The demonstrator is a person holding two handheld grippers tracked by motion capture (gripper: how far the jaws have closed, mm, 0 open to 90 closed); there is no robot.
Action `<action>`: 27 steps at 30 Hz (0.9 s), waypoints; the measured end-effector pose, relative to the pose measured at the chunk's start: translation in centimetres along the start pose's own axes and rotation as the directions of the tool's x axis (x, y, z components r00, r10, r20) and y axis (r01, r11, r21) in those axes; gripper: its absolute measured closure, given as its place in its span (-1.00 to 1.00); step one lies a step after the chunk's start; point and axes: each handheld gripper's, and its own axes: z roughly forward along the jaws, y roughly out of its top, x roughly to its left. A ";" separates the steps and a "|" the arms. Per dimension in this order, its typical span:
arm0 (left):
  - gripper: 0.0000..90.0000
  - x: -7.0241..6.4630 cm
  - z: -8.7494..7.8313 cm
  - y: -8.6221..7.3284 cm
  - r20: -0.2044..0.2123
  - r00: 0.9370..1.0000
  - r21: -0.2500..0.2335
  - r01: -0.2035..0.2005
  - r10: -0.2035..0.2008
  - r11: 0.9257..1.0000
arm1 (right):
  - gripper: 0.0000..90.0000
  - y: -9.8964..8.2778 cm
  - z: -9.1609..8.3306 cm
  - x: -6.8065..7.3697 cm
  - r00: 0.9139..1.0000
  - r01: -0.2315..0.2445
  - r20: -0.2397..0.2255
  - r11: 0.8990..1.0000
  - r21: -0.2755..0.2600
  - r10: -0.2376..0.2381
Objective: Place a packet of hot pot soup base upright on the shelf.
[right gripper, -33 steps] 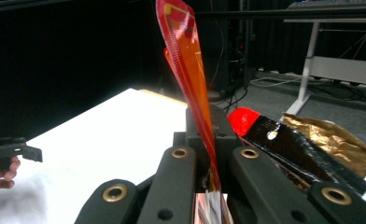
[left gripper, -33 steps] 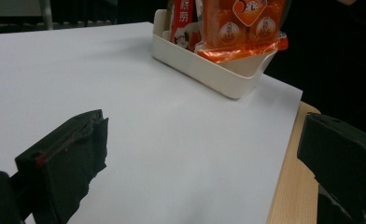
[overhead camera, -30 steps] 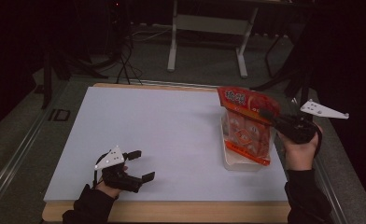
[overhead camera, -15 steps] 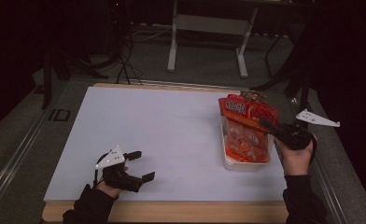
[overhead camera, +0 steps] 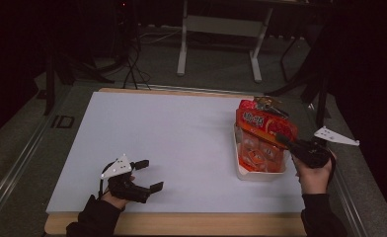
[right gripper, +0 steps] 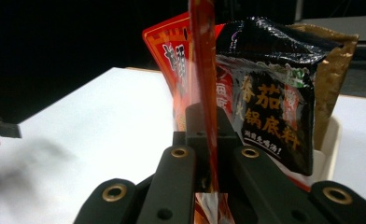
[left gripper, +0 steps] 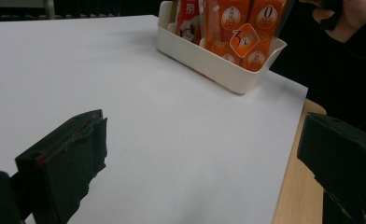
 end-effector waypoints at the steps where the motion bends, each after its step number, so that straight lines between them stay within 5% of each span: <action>1: -0.95 0.0 0.0 0.0 -0.001 1.000 -0.001 -0.001 0.001 1.000 | 1.00 0.0 0.0 0.1 1.000 0.002 0.006 1.000 0.001 -0.002; 6: -0.95 0.0 0.0 0.0 0.001 1.000 0.000 0.003 -0.003 1.000 | 0.97 0.2 0.0 0.1 1.000 0.003 0.011 1.000 0.008 -0.003; 10: -0.95 0.1 0.1 -0.1 0.004 1.000 0.000 0.007 -0.007 1.000 | 0.68 0.6 -0.1 0.5 1.000 0.005 0.027 1.000 0.001 -0.005; 15: -0.95 0.0 0.1 -0.1 -0.005 1.000 0.001 0.002 -0.002 1.000 | 0.03 2.9 -1.0 1.8 0.998 0.042 0.047 0.998 -0.044 -0.040; 23: -0.95 -0.1 0.2 -0.3 0.001 1.000 0.012 -0.005 0.005 1.000 | -0.49 6.0 -1.5 5.0 0.992 0.128 0.009 0.985 -0.120 -0.128; 27: -0.95 -0.1 0.2 -0.3 0.002 1.000 0.012 -0.005 0.005 1.000 | -0.56 6.6 -1.2 6.4 0.987 0.158 -0.010 0.978 -0.135 -0.161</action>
